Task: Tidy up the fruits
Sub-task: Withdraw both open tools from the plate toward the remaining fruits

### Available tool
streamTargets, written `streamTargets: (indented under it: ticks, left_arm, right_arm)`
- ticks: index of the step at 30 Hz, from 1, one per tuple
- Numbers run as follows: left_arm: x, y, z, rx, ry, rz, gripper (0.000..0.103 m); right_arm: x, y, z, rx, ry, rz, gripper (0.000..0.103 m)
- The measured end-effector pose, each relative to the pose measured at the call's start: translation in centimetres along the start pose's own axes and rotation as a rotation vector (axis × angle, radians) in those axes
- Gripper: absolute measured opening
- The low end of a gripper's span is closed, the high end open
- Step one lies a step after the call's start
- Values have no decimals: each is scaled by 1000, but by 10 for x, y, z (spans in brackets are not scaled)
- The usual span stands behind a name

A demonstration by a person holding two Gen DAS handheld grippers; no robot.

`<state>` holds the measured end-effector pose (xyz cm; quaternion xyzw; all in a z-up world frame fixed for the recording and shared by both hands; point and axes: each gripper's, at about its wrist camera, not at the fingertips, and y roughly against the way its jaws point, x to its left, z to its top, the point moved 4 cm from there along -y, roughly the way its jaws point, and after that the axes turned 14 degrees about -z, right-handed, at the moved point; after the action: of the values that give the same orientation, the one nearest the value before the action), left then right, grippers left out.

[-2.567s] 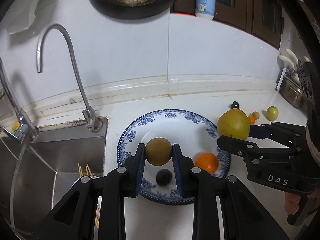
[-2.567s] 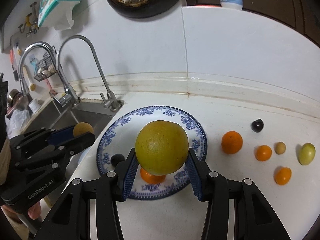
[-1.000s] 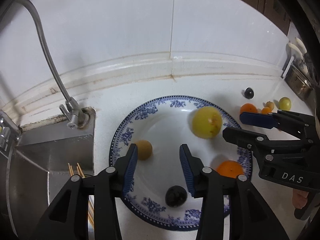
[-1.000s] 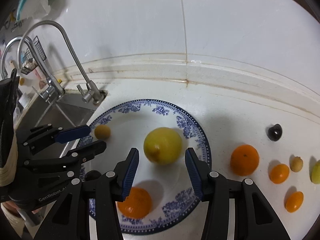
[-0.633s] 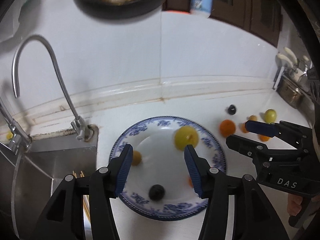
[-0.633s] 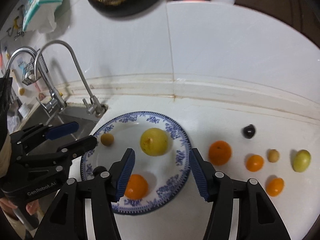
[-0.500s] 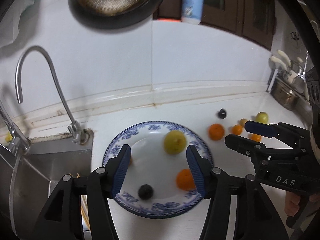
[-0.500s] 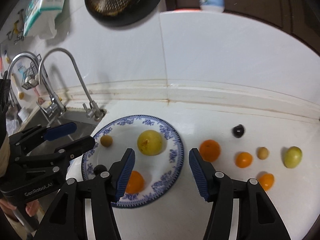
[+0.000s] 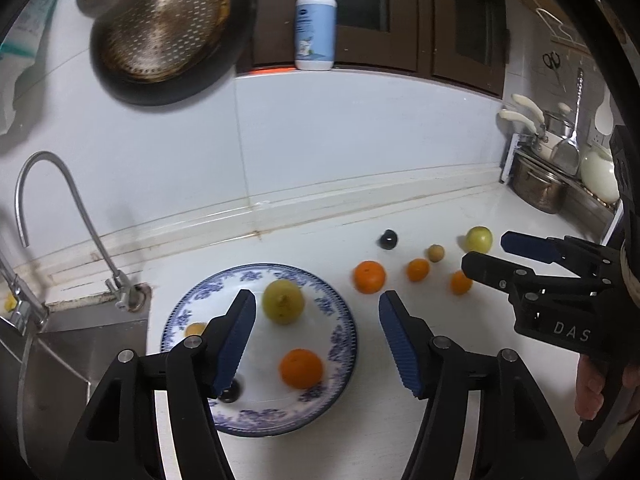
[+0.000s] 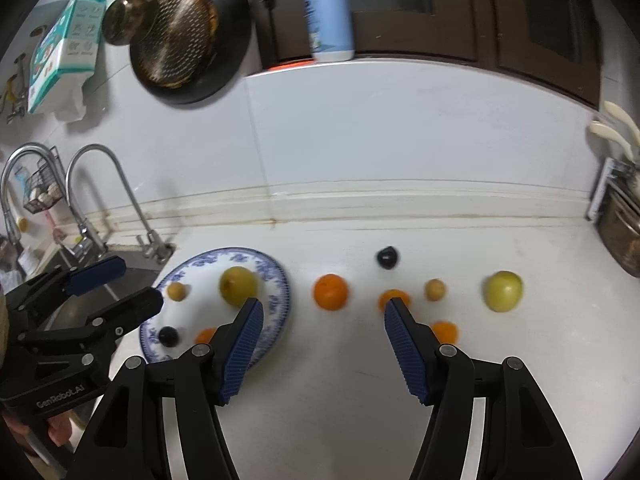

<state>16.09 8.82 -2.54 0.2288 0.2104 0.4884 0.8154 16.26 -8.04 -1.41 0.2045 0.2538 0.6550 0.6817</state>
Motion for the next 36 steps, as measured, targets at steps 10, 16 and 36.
streamTargets:
  ticks: [10, 16, 36]
  left_arm:
    - [-24, -33, 7, 36, -1, -42, 64]
    - [-31, -61, 9, 83, -31, -72, 64]
    - [-20, -167, 17, 294, -136, -135, 64]
  right_arm:
    - [-44, -2, -7, 24, -60, -76, 64]
    - [-61, -16, -11, 62, -77, -114, 64]
    - [-76, -100, -33, 267, -121, -136, 64]
